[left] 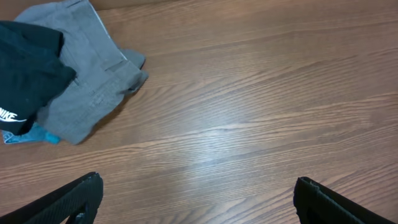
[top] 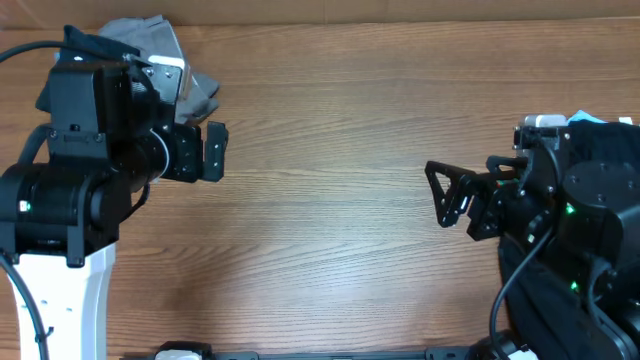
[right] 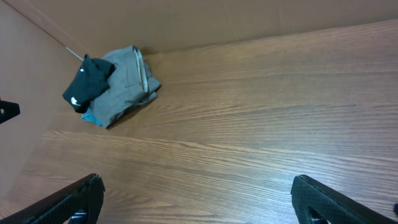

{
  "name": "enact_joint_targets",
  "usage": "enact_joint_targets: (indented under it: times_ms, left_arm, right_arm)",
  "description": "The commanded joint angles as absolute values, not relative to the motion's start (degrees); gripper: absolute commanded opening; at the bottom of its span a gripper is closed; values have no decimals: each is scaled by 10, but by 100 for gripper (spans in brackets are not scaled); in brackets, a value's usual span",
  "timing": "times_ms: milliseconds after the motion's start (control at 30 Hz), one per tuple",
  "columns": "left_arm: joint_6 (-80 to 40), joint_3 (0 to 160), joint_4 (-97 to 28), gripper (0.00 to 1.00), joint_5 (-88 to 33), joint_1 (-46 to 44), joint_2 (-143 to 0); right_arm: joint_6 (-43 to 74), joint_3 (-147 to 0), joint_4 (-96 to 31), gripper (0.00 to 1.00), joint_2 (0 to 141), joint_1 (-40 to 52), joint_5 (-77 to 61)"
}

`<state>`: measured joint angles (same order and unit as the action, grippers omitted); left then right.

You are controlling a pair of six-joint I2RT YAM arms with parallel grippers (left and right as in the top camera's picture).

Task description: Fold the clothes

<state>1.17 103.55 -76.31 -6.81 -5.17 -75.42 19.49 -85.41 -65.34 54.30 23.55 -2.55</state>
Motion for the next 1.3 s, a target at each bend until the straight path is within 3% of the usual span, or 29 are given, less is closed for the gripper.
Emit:
enact_joint_targets:
  times_ms: [0,167,300,500,1000,1267]
  left_arm:
    - [0,1037,-764,100,-71,-54,-762]
    - [0,1037,-764,100,-71,-54,-770]
    - [0,1037,-764,100,-71,-54,-775]
    - [0,1037,-764,100,-71,-54,-777]
    - [0,1037,-764,100,-71,-54,-777]
    - [0,1037,-764,100,-71,-54,-777]
  right_arm:
    - [193,-856,-651,100,546,234,-20]
    - [170,-838,-624,100,521,222,41]
    - [76,-741,-447,100,467,204,53]
    - [66,-521,-253,100,350,192,43]
    - [66,-183,-232,100,19,192,44]
    - [66,-55,-139,100,2,193,44]
